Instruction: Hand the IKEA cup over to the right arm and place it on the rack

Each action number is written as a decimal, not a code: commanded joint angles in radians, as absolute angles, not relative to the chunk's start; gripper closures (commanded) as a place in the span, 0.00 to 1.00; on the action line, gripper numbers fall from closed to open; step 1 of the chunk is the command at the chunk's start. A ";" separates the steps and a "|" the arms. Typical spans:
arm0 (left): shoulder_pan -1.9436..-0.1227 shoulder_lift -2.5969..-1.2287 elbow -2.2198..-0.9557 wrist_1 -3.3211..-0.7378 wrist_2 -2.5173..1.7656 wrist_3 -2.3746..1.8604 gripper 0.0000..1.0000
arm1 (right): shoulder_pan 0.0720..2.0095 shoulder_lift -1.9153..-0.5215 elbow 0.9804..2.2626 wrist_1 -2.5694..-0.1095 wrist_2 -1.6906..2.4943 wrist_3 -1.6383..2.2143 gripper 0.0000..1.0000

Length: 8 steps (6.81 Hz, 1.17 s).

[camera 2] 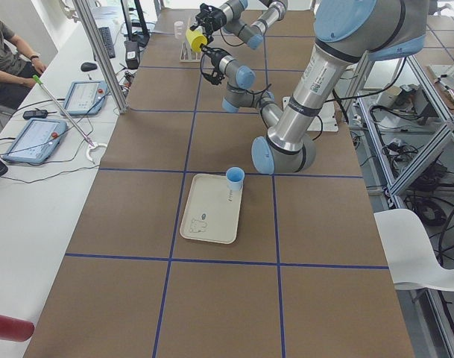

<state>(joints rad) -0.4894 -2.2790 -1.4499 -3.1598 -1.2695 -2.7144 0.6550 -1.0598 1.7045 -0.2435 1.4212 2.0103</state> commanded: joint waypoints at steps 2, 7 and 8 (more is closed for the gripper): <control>-0.489 -2.270 -1.451 -3.166 -1.269 -2.636 0.00 | 0.657 -1.060 1.704 -0.244 1.422 2.010 1.00; -0.492 -2.267 -1.457 -3.171 -1.269 -2.634 0.00 | 0.779 -1.062 1.663 -0.248 1.425 2.022 1.00; -0.494 -2.266 -1.457 -3.171 -1.269 -2.628 0.00 | 0.835 -1.063 1.613 -0.249 1.428 2.019 1.00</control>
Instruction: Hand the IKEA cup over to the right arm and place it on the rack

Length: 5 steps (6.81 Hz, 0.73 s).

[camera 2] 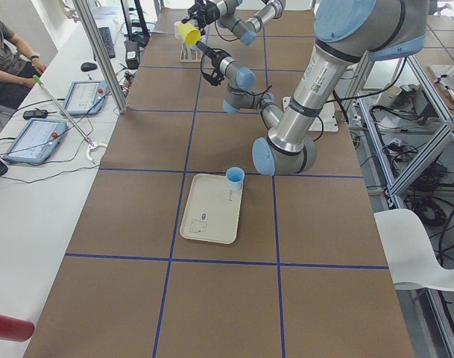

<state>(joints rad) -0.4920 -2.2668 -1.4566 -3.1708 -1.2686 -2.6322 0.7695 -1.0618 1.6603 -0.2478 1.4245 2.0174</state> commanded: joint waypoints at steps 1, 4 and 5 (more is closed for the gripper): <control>-0.494 -2.266 -1.457 -3.172 -1.272 -2.579 0.00 | 0.894 -1.068 1.582 -0.252 1.436 2.014 1.00; -0.500 -2.266 -1.459 -3.145 -1.284 -2.348 0.00 | 0.997 -1.092 1.548 -0.489 1.486 1.651 1.00; -0.503 -2.266 -1.459 -3.098 -1.299 -2.341 0.00 | 1.021 -1.118 1.566 -0.591 1.480 1.514 1.00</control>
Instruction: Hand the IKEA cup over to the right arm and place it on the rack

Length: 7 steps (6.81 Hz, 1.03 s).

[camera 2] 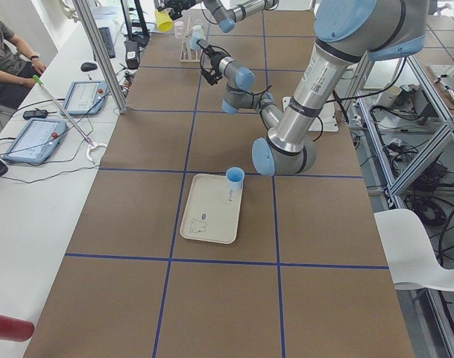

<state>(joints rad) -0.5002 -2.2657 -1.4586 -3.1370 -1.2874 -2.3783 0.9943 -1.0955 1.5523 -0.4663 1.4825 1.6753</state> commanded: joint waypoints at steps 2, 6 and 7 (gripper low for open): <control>-0.515 -2.260 -1.460 -3.065 -1.339 -2.286 0.00 | 1.101 -1.161 1.563 -0.699 1.480 1.215 1.00; -0.546 -2.072 -1.637 -2.972 -1.452 -2.087 0.00 | 1.134 -1.322 1.560 -0.692 1.453 0.907 1.00; -0.551 -2.047 -1.657 -2.967 -1.474 -2.086 0.00 | 1.131 -1.322 1.551 -0.692 1.422 0.907 1.00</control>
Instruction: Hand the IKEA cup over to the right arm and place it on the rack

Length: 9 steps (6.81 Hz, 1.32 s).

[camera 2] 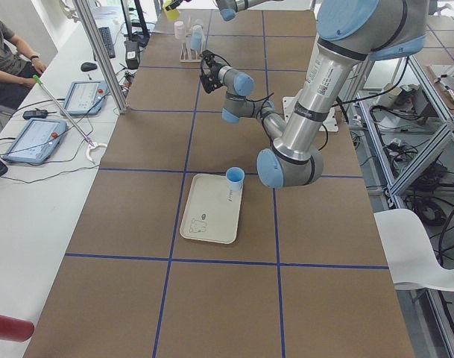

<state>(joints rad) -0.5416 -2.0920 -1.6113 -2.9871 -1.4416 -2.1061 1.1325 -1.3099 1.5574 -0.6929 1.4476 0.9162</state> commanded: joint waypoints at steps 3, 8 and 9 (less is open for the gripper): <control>-0.551 -2.043 -1.651 -2.967 -1.476 -2.085 0.00 | 1.030 -1.304 1.397 -0.499 1.248 0.908 1.00; -0.548 -2.029 -1.644 -2.970 -1.477 -2.085 0.00 | 1.032 -1.359 1.414 -0.400 1.181 0.908 1.00; -0.548 -2.028 -1.641 -2.970 -1.477 -2.085 0.00 | 1.031 -1.358 1.411 -0.400 1.180 0.913 1.00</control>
<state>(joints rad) -0.5479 -2.0292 -1.6447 -2.9693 -1.4772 -2.0847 1.0319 -1.3539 1.4145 -0.4086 1.1851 0.9093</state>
